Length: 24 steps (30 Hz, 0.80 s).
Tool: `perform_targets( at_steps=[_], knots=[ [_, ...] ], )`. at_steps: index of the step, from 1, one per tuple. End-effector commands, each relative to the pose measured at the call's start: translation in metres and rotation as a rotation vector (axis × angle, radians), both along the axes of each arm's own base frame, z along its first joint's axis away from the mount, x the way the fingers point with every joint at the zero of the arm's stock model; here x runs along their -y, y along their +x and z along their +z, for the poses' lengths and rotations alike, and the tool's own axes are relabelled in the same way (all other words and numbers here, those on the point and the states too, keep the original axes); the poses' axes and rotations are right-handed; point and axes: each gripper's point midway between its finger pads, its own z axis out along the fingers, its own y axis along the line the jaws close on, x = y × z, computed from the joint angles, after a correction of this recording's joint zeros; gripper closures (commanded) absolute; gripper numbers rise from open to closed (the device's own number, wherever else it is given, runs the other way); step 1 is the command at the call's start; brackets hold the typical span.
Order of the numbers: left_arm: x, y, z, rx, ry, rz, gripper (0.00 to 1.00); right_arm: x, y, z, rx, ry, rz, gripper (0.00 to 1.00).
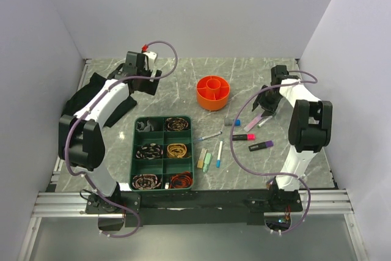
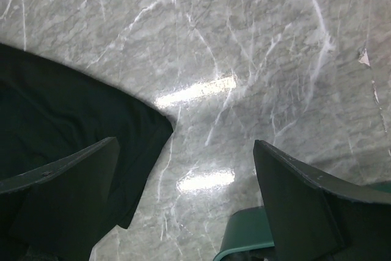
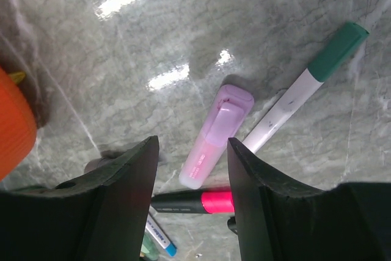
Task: Sort the stationery into containers
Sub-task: Pick up the pen from the corner of the board.
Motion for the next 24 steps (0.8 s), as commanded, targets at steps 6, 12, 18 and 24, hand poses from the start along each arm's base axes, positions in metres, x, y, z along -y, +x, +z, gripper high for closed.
perform_targets(
  at_steps=[6,12,18,24],
  knots=[
    [0.001,0.012,0.004,0.02,0.016,0.013,0.01,0.006,-0.01,-0.011,-0.05,-0.028,-0.054,0.44],
    [0.006,0.015,0.001,0.006,0.015,0.005,0.0,0.014,-0.003,-0.02,-0.059,-0.077,-0.064,0.42],
    [0.004,0.014,-0.001,-0.002,0.031,0.009,0.01,0.017,0.014,-0.03,-0.06,-0.086,-0.056,0.43],
    [0.003,0.014,-0.002,-0.004,0.044,0.009,0.01,0.003,0.016,-0.032,-0.075,-0.074,-0.018,0.76]
  ],
)
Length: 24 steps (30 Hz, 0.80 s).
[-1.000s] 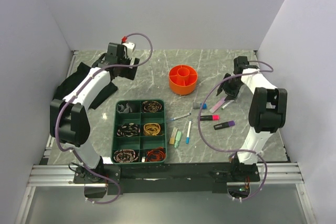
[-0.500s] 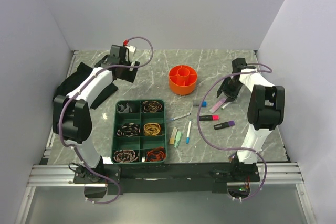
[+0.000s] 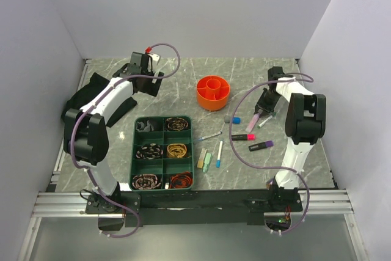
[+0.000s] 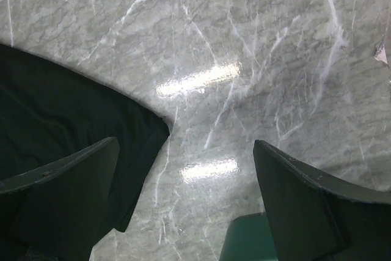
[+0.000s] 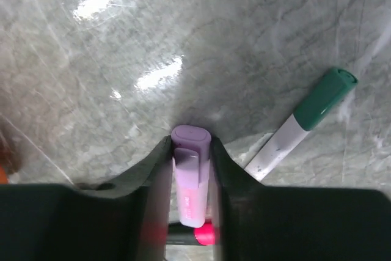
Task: Sort the stationery into containers
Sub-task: Pick up the pen from the corner of the board.
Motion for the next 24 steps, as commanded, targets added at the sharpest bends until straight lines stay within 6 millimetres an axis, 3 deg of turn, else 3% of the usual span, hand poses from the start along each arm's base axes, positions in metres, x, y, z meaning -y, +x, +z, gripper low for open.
perform_targets(
  at_steps=[1,3,7,11,14,19,23,24],
  knots=[
    [0.001,0.008,0.02,0.048,0.009,0.002,0.01,-0.01,0.007,0.006,0.013,-0.009,0.03,0.91],
    [0.001,0.009,0.022,0.054,0.012,0.005,0.01,-0.024,0.008,0.019,0.039,0.02,0.063,1.0],
    [-0.002,0.011,0.03,0.077,0.021,0.009,0.01,-0.055,0.027,0.061,0.171,0.047,0.175,1.0],
    [-0.003,0.015,0.039,0.1,0.029,0.011,0.01,-0.082,0.062,0.13,0.393,0.006,0.324,1.0],
    [-0.002,0.017,0.041,0.106,0.03,0.01,0.01,-0.09,0.076,0.169,0.519,-0.076,0.41,1.0],
    [-0.001,0.023,0.039,0.111,0.027,0.018,0.01,-0.089,0.089,0.208,0.692,-0.19,0.473,1.0],
    [-0.001,0.028,0.042,0.124,0.026,0.025,0.01,-0.101,0.089,0.225,0.823,-0.257,0.559,1.0],
    [-0.001,0.028,0.041,0.123,0.028,0.027,0.01,-0.106,0.1,0.24,0.922,-0.272,0.562,1.0]
  ],
)
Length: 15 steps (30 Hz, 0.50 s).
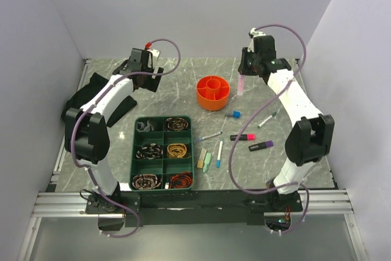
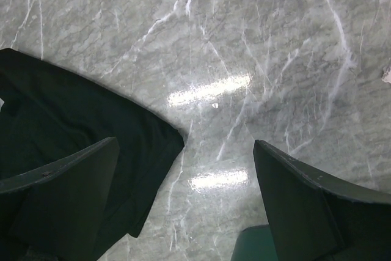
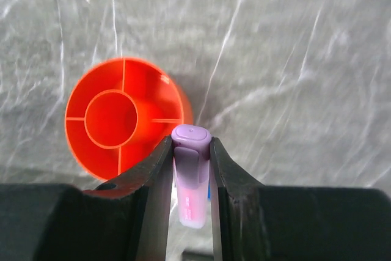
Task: Sort the stationery into containers
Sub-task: Pick up the pen from the corner of the board, then place the pen in the storage box.
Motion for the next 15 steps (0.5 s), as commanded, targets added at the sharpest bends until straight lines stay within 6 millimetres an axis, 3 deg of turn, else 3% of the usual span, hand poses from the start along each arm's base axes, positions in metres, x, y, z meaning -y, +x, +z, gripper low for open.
perform_targets(
  at_steps=[1,2,3,5,6,8,15],
  knots=[
    [0.002,0.016,0.023,0.072,0.0,0.01,0.01,-0.006,0.022,0.038,0.288,-0.087,0.05,1.0],
    [0.003,0.017,0.023,0.072,-0.001,0.011,0.0,-0.011,0.02,0.029,0.303,-0.086,0.071,1.0],
    [0.003,0.017,0.022,0.069,0.002,0.009,0.0,-0.016,0.03,0.042,0.391,-0.059,0.068,1.0],
    [0.002,0.016,0.02,0.062,0.008,0.009,0.01,-0.02,0.037,0.036,0.429,-0.033,0.059,1.0],
    [0.002,0.016,0.019,0.058,0.012,0.008,0.01,-0.024,0.044,0.046,0.489,-0.014,0.056,1.0],
    [0.0,0.013,0.018,0.054,0.019,0.009,0.0,-0.031,0.055,0.046,0.53,-0.004,0.061,1.0],
    [-0.003,0.01,0.014,0.041,0.038,0.009,0.01,-0.04,0.081,0.052,0.563,0.007,0.052,1.0]
  ],
)
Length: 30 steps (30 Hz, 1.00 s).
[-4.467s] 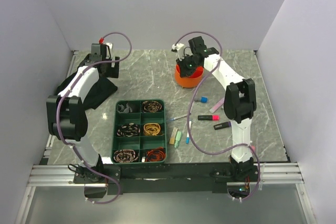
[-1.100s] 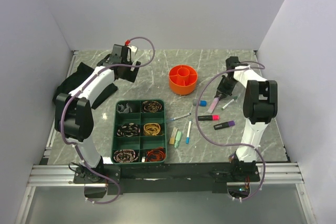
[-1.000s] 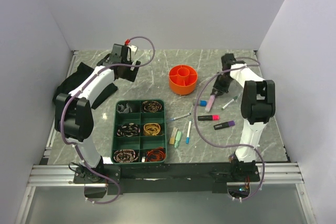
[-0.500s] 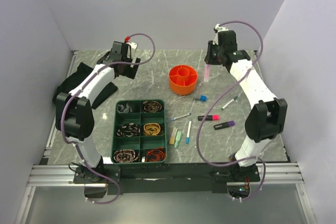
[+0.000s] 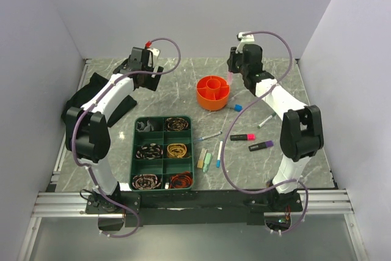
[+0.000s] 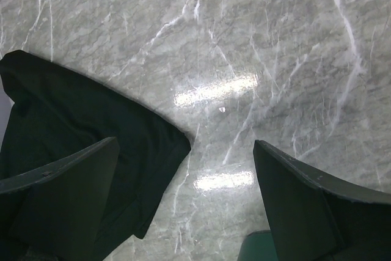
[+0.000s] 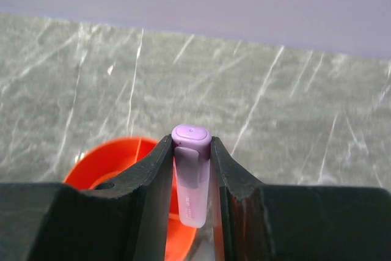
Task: Sort the stationery into containers
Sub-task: Place the pen in the storage box.
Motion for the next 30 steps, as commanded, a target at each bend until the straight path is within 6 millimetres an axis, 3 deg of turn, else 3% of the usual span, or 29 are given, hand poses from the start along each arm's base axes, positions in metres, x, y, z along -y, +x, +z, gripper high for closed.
perform_targets(
  at_steps=[1,7,12,19,21,27,28,30],
  knots=[
    [-0.001,0.003,0.009,0.027,0.02,-0.001,0.01,-0.008,0.027,0.06,0.193,0.042,-0.009,1.0],
    [0.0,0.006,0.009,0.028,0.024,0.0,0.01,-0.023,0.034,0.035,0.146,0.054,0.005,1.0],
    [0.001,0.009,0.007,0.022,0.023,0.001,0.01,-0.045,0.028,0.018,0.114,0.047,0.045,1.0],
    [0.002,0.011,0.006,0.024,0.019,0.006,0.01,-0.049,0.019,0.002,0.076,0.018,0.052,1.0],
    [0.002,0.012,0.005,0.024,0.019,0.008,0.01,-0.049,0.017,-0.003,0.052,0.01,0.057,0.9],
    [0.003,0.012,0.005,0.028,0.005,0.015,0.0,-0.047,0.004,-0.004,0.012,0.009,0.064,0.8],
    [0.003,0.012,0.005,0.028,0.003,0.015,0.0,-0.045,0.001,0.003,0.021,0.015,0.061,0.78],
    [0.003,0.013,0.006,0.034,-0.003,0.019,0.01,-0.044,-0.004,0.002,0.006,0.01,0.062,0.66]
  ],
)
